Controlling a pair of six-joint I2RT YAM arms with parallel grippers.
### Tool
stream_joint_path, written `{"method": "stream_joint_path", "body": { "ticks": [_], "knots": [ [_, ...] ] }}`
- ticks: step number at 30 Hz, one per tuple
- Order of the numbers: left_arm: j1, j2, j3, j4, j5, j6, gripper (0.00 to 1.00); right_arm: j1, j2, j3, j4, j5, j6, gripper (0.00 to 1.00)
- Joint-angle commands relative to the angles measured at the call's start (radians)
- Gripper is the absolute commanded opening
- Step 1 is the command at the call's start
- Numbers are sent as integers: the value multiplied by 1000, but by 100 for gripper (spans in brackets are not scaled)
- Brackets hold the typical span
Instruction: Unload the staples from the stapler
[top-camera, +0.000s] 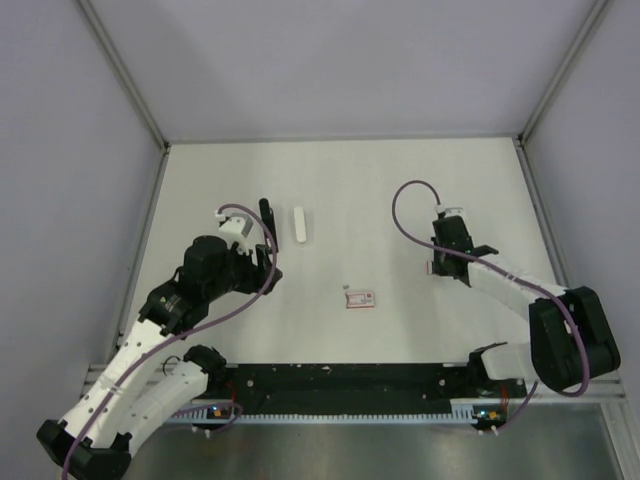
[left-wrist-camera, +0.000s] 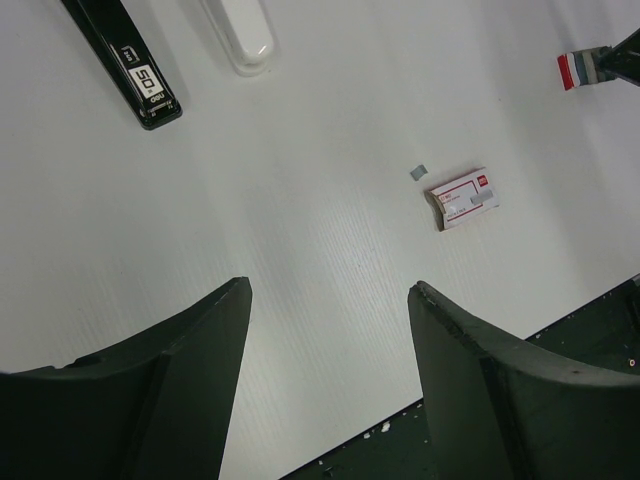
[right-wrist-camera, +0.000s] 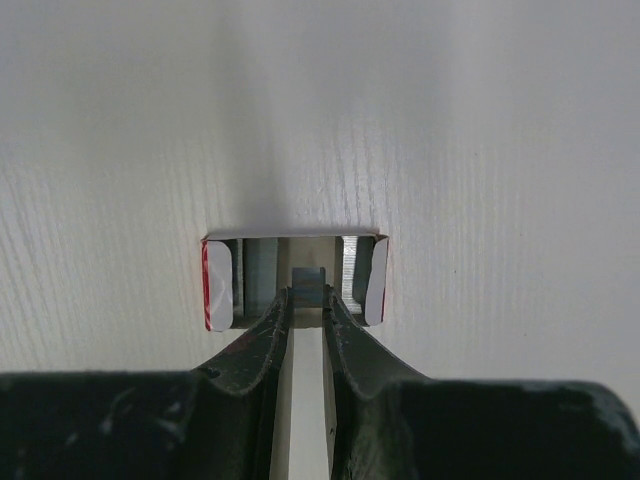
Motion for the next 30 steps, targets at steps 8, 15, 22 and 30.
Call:
{"method": "stream_joint_path", "body": {
  "ticks": [8, 15, 22, 30],
  "knots": [
    [0, 4, 2, 54, 12, 11, 70, -16, 29, 51, 21, -22, -9, 11],
    [0, 4, 1, 54, 12, 12, 70, -16, 35, 53, 19, -15, -5, 18],
    [-1, 7, 1, 54, 12, 11, 70, -18, 38, 53, 18, -5, -2, 23],
    [0, 9, 2, 56, 12, 9, 70, -27, 38, 53, 13, -4, 5, 27]
  ]
}}
